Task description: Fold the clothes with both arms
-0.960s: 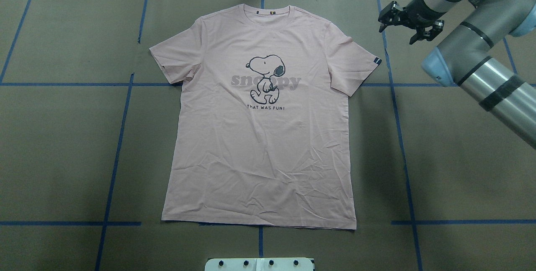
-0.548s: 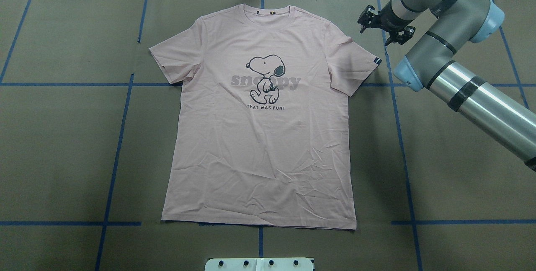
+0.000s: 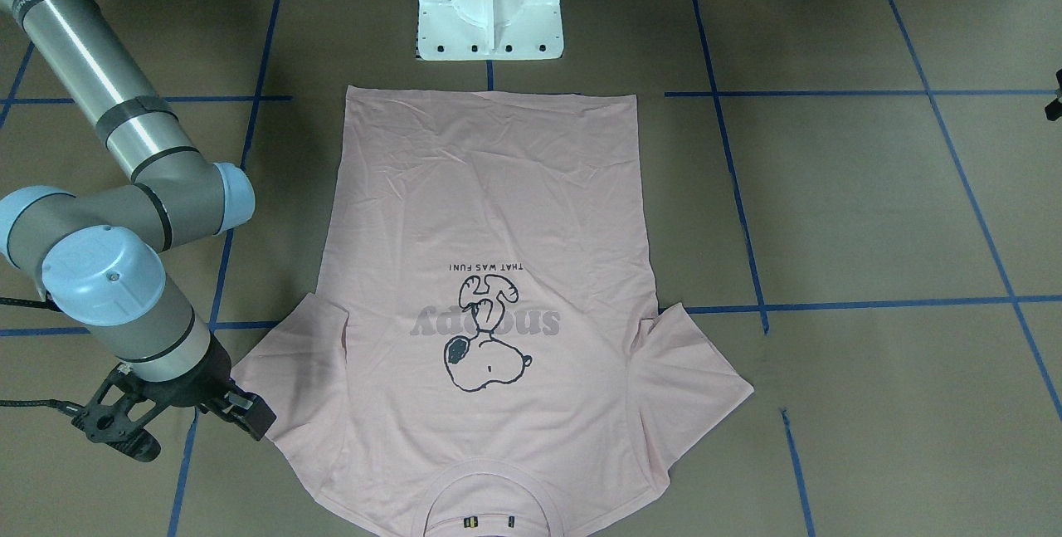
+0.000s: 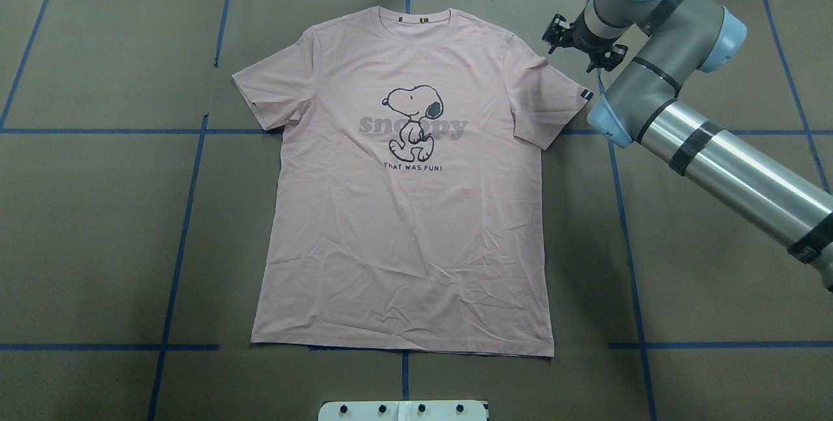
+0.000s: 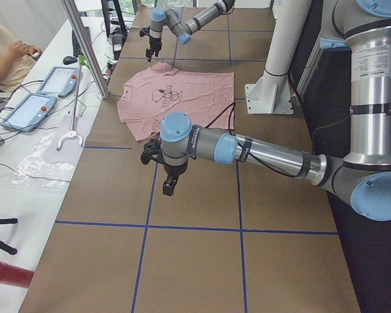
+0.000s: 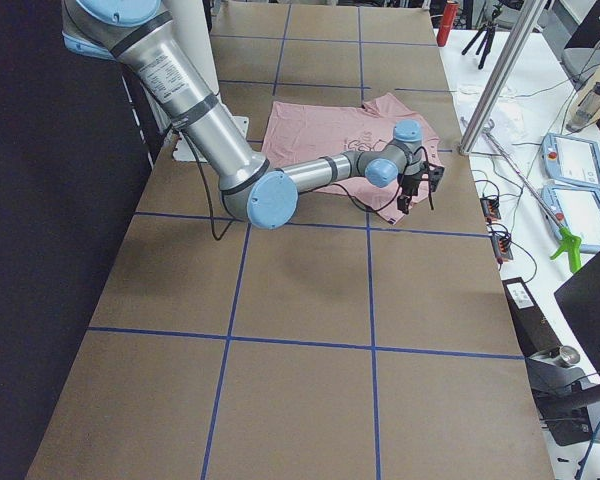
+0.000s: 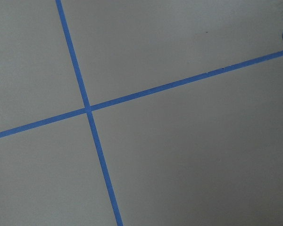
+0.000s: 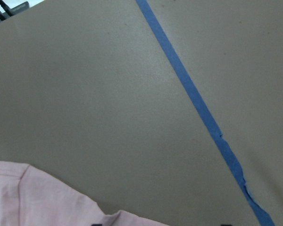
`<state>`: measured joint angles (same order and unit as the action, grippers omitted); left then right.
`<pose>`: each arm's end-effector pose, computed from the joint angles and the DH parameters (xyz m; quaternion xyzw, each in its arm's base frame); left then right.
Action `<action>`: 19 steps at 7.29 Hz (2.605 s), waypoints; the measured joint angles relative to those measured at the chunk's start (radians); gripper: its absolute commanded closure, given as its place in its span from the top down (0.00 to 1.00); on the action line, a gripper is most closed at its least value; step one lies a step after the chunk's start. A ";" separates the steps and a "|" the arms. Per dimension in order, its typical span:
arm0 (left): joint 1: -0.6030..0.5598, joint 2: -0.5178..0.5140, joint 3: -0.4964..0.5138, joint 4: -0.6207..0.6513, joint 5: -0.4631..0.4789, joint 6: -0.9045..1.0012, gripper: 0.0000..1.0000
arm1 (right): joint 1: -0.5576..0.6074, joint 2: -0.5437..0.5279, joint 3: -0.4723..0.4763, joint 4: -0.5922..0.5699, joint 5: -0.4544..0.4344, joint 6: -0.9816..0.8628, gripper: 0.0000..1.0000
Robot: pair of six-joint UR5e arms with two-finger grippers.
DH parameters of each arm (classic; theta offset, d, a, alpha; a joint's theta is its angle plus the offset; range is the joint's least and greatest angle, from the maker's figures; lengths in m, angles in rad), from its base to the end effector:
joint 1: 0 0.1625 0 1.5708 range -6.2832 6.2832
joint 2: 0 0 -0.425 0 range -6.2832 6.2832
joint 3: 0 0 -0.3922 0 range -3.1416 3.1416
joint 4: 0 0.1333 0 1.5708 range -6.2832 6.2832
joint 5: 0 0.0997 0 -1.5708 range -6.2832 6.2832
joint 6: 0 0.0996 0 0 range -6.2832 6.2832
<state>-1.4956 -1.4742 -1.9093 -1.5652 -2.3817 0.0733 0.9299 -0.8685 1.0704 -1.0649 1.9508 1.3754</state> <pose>-0.0269 -0.4561 0.5349 0.1079 0.3918 0.1141 0.9066 -0.3979 -0.6946 0.4137 0.0317 -0.3824 0.2697 0.8832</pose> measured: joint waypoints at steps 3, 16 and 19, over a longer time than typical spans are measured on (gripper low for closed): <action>0.000 -0.001 0.000 -0.012 -0.001 -0.011 1.00 | -0.006 -0.045 0.020 -0.005 0.003 0.005 0.78; 0.000 0.003 -0.012 -0.025 -0.022 -0.054 1.00 | -0.030 -0.104 0.092 -0.041 0.007 0.006 0.00; 0.000 0.004 -0.015 -0.025 -0.048 -0.055 1.00 | -0.045 -0.034 0.142 -0.136 0.007 0.043 0.00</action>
<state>-1.4956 -1.4706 -1.9248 -1.5906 -2.4295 0.0185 0.8847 -0.9029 1.2126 -1.2010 1.9579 1.4187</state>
